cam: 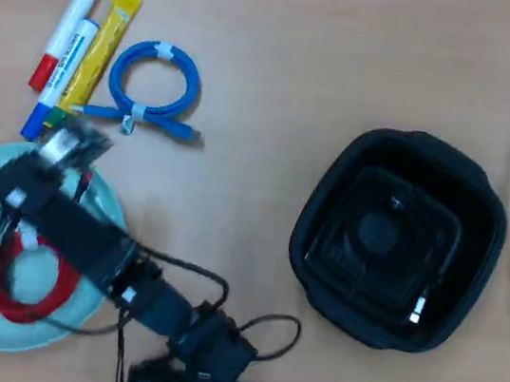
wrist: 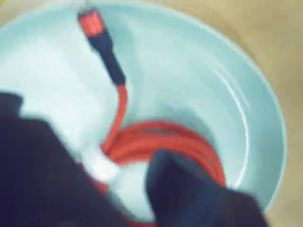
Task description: Put a black charging cable in a black bowl and put a red charging cable in a green bowl
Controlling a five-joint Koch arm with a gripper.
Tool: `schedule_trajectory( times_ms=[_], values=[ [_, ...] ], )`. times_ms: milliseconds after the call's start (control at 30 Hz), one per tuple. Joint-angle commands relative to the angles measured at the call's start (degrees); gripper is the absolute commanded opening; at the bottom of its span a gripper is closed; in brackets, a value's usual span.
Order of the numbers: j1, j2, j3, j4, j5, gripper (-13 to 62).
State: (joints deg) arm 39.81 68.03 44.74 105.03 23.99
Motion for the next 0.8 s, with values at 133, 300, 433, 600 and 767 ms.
schedule_trajectory(
  times_ms=[133,300,433,600,767],
  values=[
    [20.9,0.4,-1.7,1.1,-15.4,31.9],
    [36.6,0.3,-0.4,0.6,-26.3,32.7],
    [44.9,0.2,7.1,-4.7,-31.1,32.8],
    [49.6,12.7,29.5,-20.4,-31.3,32.8],
    [51.9,32.7,55.8,-44.1,-31.1,32.8]
  ],
)
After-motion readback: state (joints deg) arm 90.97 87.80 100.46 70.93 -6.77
